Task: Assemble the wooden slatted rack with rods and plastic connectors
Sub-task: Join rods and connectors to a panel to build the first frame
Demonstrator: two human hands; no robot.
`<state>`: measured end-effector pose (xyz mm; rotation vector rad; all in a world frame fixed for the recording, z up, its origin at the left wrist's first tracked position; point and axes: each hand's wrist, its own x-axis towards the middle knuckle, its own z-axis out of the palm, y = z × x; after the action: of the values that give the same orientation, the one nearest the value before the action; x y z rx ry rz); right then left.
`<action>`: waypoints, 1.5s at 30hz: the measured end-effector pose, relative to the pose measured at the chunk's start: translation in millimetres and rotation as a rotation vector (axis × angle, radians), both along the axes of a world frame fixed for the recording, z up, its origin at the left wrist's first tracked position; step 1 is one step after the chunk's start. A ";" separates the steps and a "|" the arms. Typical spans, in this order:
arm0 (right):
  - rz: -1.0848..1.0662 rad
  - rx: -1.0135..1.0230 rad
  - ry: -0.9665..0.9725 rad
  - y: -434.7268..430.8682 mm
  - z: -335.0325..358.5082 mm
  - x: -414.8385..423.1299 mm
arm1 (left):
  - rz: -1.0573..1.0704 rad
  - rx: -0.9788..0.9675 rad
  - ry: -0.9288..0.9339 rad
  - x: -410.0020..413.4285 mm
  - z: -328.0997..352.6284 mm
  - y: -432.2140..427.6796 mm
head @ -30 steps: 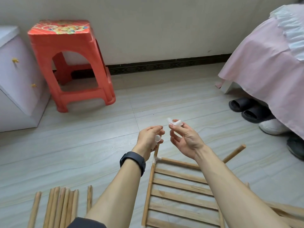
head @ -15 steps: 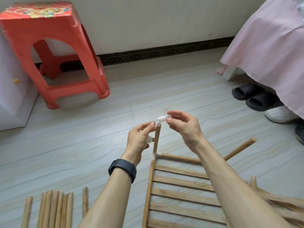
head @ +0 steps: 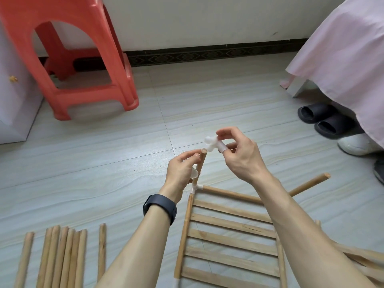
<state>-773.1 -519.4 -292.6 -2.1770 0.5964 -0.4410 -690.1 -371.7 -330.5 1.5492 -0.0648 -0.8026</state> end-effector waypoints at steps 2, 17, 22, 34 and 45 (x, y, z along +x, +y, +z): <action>0.034 -0.033 -0.001 2.6 2.9 -0.4 | 0.001 -0.018 0.016 3.0 0.0 1.9; 0.187 -0.435 0.042 19.1 1.9 12.3 | 0.013 -0.057 -0.008 8.5 14.8 8.9; 0.098 -0.400 0.016 13.1 -6.4 15.3 | -0.010 -0.060 0.001 10.0 14.7 8.5; 0.061 -0.150 0.141 5.4 -4.0 28.3 | -0.027 -0.002 -0.095 14.0 16.1 -6.1; 0.002 -0.064 0.263 -8.5 1.4 23.3 | 0.009 0.019 -0.139 8.0 7.3 -22.6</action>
<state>-749.8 -527.9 -291.2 -2.3153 0.7315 -0.1745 -682.2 -394.3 -323.3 1.6203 -0.1520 -0.6896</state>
